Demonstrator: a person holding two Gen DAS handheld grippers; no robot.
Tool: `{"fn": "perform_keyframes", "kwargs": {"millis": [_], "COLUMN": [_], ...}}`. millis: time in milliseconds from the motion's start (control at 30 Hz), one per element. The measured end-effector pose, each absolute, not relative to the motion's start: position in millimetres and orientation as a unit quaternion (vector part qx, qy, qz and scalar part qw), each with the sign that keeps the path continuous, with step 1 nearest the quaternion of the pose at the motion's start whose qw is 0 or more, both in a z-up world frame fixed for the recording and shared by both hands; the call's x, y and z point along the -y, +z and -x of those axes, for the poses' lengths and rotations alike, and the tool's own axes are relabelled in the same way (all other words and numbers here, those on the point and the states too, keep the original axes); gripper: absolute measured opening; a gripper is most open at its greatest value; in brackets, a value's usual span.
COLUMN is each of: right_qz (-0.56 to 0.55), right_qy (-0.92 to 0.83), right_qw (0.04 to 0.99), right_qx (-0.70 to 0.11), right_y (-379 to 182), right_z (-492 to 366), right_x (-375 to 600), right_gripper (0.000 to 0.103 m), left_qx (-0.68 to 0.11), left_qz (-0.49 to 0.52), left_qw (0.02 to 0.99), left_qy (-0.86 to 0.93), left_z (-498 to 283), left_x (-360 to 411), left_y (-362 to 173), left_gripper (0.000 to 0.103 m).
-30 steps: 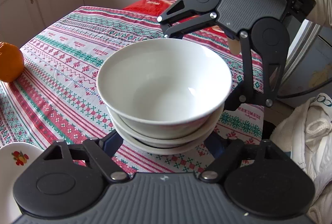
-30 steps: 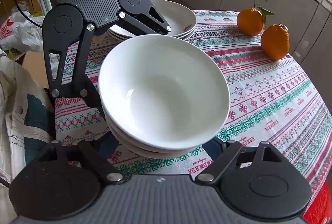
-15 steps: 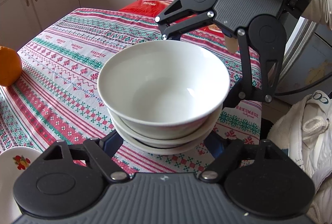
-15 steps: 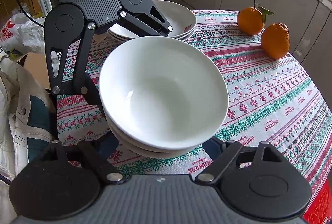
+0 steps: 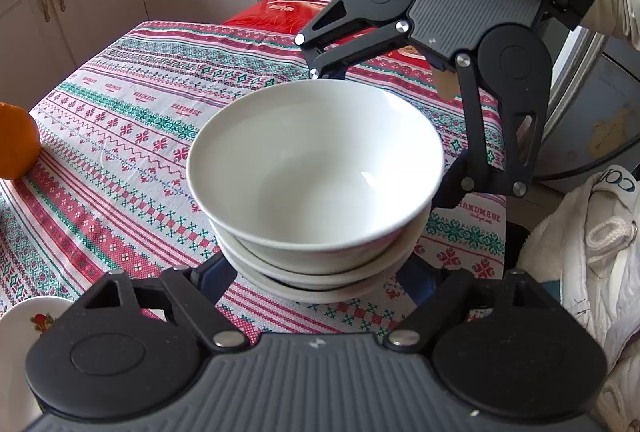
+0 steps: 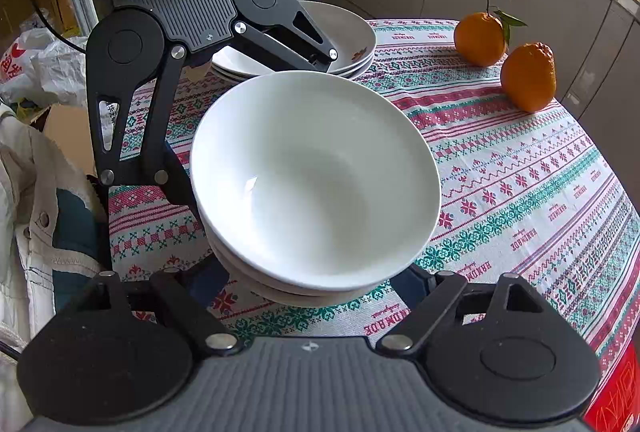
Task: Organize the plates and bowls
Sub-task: 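Lift the bowl stack with both grippers and carry it over the plate stack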
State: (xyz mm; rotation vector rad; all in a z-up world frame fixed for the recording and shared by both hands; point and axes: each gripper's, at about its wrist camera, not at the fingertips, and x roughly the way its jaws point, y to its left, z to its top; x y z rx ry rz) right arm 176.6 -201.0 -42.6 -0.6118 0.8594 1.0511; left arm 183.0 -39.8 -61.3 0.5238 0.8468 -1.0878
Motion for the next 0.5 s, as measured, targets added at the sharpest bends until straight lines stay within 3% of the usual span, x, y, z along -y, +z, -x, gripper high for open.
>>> {"fn": "perform_keyframes", "kwargs": {"millis": [500], "right_qz": [0.288], "right_qy": [0.478], "right_qw": [0.734], "right_qx": [-0.388], "right_y": [-25], "right_z": [-176], "right_x": [192], "right_gripper": [0.09], "left_qx": [-0.372], "left_qz": [-0.225], "left_qw": [0.753], "left_qy": [-0.494], "left_z": [-179], "left_x": [25], "left_y": [-45], "left_gripper": [0.085]}}
